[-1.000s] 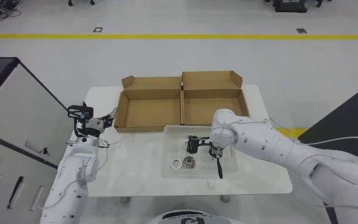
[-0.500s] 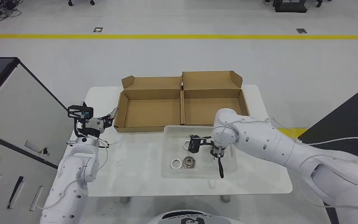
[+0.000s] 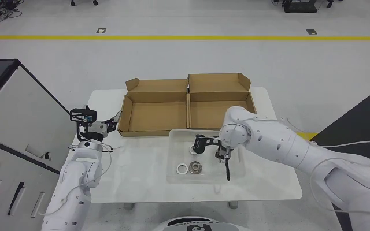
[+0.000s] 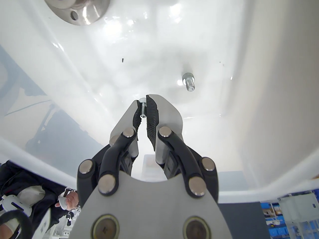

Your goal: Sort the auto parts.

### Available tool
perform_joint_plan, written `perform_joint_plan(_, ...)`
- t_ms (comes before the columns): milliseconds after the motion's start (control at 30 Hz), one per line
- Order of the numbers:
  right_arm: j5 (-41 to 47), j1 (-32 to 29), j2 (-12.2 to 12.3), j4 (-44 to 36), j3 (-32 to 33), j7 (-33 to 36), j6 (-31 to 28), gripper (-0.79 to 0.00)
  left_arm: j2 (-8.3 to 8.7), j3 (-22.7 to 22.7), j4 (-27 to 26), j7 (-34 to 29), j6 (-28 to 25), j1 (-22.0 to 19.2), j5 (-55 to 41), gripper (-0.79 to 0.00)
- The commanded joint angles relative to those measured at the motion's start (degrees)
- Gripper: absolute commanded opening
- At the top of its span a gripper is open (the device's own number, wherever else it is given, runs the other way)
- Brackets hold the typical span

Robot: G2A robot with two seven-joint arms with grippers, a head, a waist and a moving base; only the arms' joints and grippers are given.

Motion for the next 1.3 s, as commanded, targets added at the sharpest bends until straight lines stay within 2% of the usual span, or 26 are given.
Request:
perform_joint_plan(0, 2.1, 0.1, 0.7, -1.0, 1.4, 0.1, 0.1, -0.785, 0.0, 0.0, 0.0, 0.0, 0.0, 0.0, 0.0, 0.0)
perform_joint_plan(267, 14.3, -1.0, 5.1, -4.3, 10.7, -0.9, -0.9, -0.785, 0.0, 0.0, 0.0, 0.0, 0.0, 0.0, 0.0, 0.0)
perform_joint_plan(567, 29.1, -4.4, 10.0, -8.4, 18.8, -5.3, -5.3, -0.785, 0.0, 0.0, 0.0, 0.0, 0.0, 0.0, 0.0, 0.0)
perform_joint_plan(1000, 30.0, -4.8, 10.2, -8.2, 19.0, -6.1, -5.2, -0.785, 0.0, 0.0, 0.0, 0.0, 0.0, 0.0, 0.0, 0.0)
perform_joint_plan(1100, 36.7, -7.3, 10.6, -4.5, 21.6, -11.4, -5.7, -0.785, 0.0, 0.0, 0.0, 0.0, 0.0, 0.0, 0.0, 0.0)
perform_joint_plan(1267, 52.6, -12.3, 12.1, 2.9, 27.2, -14.3, -10.8, -0.785, 0.0, 0.0, 0.0, 0.0, 0.0, 0.0, 0.0, 0.0)
